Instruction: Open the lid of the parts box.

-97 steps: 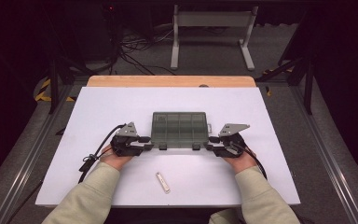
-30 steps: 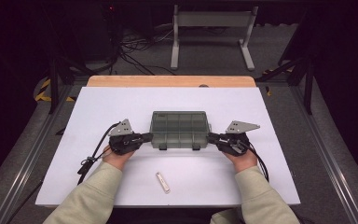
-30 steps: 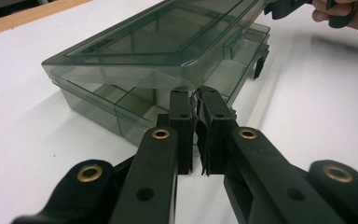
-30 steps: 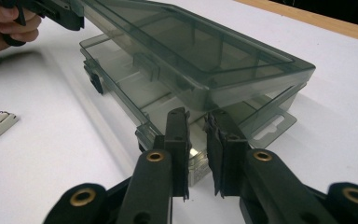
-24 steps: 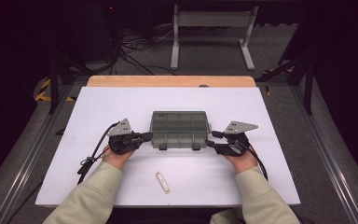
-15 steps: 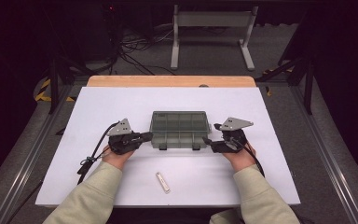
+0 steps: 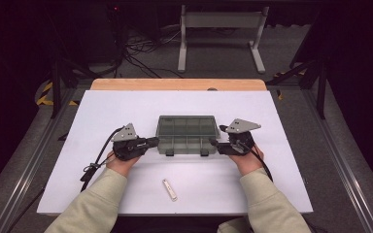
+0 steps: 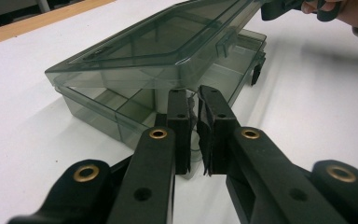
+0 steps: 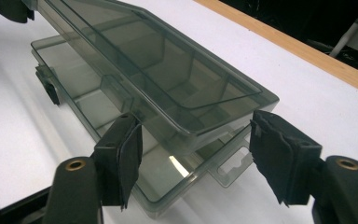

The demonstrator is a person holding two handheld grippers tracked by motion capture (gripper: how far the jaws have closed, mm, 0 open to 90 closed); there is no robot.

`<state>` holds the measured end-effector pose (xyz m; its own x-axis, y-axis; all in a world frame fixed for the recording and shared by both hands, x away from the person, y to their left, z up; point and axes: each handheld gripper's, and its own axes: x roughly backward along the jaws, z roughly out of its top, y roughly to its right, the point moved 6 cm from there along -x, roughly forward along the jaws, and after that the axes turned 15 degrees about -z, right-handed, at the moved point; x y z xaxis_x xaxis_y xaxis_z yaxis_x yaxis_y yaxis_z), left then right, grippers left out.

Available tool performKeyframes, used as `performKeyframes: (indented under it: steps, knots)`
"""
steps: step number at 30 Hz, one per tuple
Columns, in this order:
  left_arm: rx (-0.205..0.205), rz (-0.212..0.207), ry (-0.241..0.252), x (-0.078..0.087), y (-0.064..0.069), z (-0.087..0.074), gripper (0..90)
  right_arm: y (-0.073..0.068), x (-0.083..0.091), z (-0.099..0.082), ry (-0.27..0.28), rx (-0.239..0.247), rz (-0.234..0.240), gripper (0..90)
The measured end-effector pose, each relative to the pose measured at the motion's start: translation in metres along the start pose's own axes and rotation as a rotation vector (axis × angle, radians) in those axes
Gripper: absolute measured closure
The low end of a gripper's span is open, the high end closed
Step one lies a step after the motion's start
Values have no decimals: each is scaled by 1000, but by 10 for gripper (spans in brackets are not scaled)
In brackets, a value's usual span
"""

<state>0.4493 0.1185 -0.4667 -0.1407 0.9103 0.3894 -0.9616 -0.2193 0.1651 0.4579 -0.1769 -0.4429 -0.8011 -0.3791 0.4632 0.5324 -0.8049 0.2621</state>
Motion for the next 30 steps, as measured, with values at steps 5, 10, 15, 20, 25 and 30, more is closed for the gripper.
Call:
performKeyframes:
  steps: [5,10,15,20,25,30]
  knots:
    - [-7,-5,-6,3,2,2,762,3,0,6,24,-25,12,386]
    - [-11,-11,-6,7,6,4,695,7,0,12,36,-48,23,397]
    - [-33,-10,-33,10,13,4,629,15,-5,25,33,-71,26,421]
    - [-51,-13,-46,13,20,4,569,19,-12,31,-8,-82,31,423]
    - [-46,-7,-40,14,22,5,498,26,-17,42,-5,-77,28,439]
    - [-47,5,-40,15,21,5,439,34,-23,49,1,-103,27,453]
